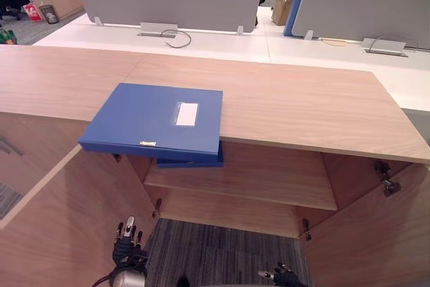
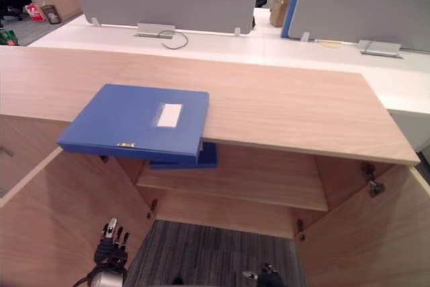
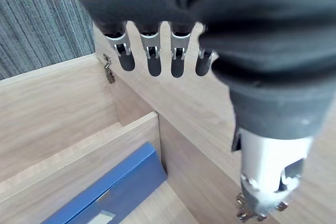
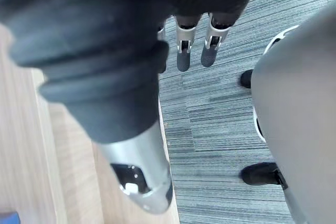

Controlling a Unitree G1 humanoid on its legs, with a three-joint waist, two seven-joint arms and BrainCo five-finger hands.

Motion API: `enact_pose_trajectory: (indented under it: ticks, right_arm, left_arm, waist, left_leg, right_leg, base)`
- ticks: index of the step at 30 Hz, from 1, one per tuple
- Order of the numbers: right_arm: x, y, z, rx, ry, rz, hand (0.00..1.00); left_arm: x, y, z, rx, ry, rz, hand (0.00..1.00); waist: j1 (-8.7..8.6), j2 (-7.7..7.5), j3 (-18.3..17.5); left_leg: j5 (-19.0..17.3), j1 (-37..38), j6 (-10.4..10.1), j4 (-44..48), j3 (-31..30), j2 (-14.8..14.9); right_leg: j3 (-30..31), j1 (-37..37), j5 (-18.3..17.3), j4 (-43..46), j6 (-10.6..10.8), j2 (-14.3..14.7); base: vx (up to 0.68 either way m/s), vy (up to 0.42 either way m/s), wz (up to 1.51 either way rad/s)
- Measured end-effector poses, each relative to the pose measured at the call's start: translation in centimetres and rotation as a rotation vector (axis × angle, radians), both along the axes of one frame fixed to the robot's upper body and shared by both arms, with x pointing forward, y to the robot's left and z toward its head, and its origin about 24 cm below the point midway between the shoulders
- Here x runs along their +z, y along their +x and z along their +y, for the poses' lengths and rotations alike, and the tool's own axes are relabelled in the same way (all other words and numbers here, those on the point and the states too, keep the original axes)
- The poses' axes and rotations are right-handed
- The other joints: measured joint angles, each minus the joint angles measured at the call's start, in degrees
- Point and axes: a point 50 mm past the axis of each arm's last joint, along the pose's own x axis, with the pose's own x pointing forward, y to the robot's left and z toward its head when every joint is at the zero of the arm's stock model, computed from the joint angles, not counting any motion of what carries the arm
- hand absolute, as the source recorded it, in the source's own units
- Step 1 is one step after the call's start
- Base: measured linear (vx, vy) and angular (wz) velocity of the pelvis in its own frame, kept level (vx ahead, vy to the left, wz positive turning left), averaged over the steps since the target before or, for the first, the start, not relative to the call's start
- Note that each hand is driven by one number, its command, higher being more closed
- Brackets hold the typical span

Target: Walk over to the cabinet, pick up the folder, carry it to the office cabinet, place the folder inside the office cabinet, then close the office cabinet door

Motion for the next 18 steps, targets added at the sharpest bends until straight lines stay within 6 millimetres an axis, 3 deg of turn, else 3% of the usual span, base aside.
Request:
enact_pose_trajectory:
  ticks: [5, 10, 12, 14, 18]
  right_arm:
    - [-0.1, -0.1, 0.0, 0.011, 0.0, 0.013, 0.0]
    - [-0.1, -0.3, 0.2, 0.021, 0.002, 0.024, 0.0]
    - [-0.1, -0.3, 0.2, 0.027, 0.002, 0.025, 0.0]
    - [-0.2, -0.4, 0.5, 0.058, 0.001, 0.033, 0.0]
    - [-0.2, -0.6, 0.5, 0.077, -0.005, 0.041, 0.0]
  left_arm:
    - [1.7, 0.1, 0.3, -0.003, 0.124, 0.0, 0.0]
    - [4.9, 1.2, 1.3, -0.06, 0.411, 0.006, 0.0]
    - [6.7, 1.9, 1.4, -0.08, 0.542, -0.007, 0.0]
    - [10.1, 2.8, 1.6, -0.076, 0.741, -0.068, 0.0]
    - [14.6, 3.4, 1.4, -0.016, 1.064, -0.106, 0.0]
  waist:
    - [1.21, 0.02, -0.2]
    - [2.6, -0.33, -0.5]
    - [2.98, -0.47, -0.6]
    - [3.3, -0.81, -1.2]
    - [3.86, -0.8, -1.5]
  left_leg:
    - [0.3, -0.1, 0.3, 0.0, -2.1, -0.7]
    - [0.4, -0.1, 0.2, 0.0, -3.7, -1.0]
    - [0.5, -0.3, 0.0, 0.0, -3.9, -0.8]
    - [0.7, -1.1, -0.2, 0.1, -4.1, -0.6]
    - [0.8, -1.2, -0.4, 0.2, -4.1, -0.4]
  right_leg:
    - [-2.1, 1.6, 0.1, -1.1, 0.1, -0.1]
    - [-4.5, 3.3, 0.3, -2.0, 0.4, 0.0]
    - [-4.7, 3.3, 0.3, -2.2, 0.4, 0.1]
    - [-5.0, 3.1, 0.4, -2.4, 0.3, 0.2]
    - [-5.0, 3.1, 0.4, -2.4, 0.1, 0.3]
  base:
    - [-0.01, -0.002, 0.25]
    - [0.03, -0.011, 0.2]
    - [0.01, -0.012, 0.1]
    - [0.02, -0.007, 0.07]
    - [0.0, -0.002, 0.01]
